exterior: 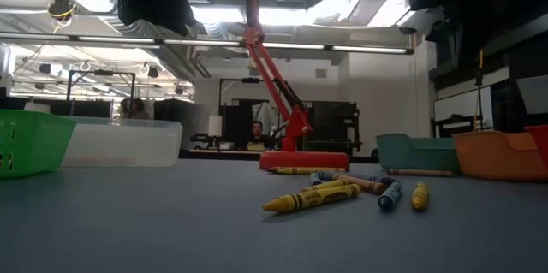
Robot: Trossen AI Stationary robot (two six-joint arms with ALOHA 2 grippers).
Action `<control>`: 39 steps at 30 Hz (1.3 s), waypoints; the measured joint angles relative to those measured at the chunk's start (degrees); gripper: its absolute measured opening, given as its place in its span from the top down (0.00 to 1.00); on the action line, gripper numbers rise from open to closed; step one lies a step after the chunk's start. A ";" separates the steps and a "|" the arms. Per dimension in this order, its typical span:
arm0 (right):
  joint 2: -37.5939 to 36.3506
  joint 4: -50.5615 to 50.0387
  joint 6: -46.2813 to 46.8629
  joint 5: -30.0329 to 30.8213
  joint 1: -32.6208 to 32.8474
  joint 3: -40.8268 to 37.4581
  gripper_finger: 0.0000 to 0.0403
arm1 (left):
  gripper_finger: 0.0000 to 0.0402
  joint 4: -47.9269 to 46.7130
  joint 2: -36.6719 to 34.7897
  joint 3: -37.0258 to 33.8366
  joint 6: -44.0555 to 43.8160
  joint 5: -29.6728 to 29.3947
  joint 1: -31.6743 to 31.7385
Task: Sort crayons
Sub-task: Put the brown crayon into the orange bin
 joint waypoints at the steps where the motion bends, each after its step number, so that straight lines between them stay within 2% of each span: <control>1: 0.02 0.27 0.01 0.00 0.00 -0.29 1.00 | 0.68 0.11 0.00 0.00 0.00 0.02 0.00; 9: 1.60 13.19 -0.05 -0.09 0.00 -2.65 0.96 | 0.68 0.52 0.00 0.00 -0.04 0.04 0.00; 18: 9.78 17.86 -0.10 -1.63 0.02 -2.69 0.72 | 0.68 0.57 0.00 0.00 0.00 0.06 0.00; 22: 14.62 17.78 -0.10 -1.71 0.04 -2.69 0.66 | 0.68 0.55 0.00 0.00 0.00 0.06 0.00; 31: 23.71 18.65 -0.16 -1.71 0.04 -2.69 0.67 | 0.68 0.57 0.00 0.00 0.02 0.06 0.00; 39: 28.20 22.53 -0.18 -1.71 0.04 -2.69 0.68 | 0.68 0.55 0.00 0.00 0.02 0.06 0.00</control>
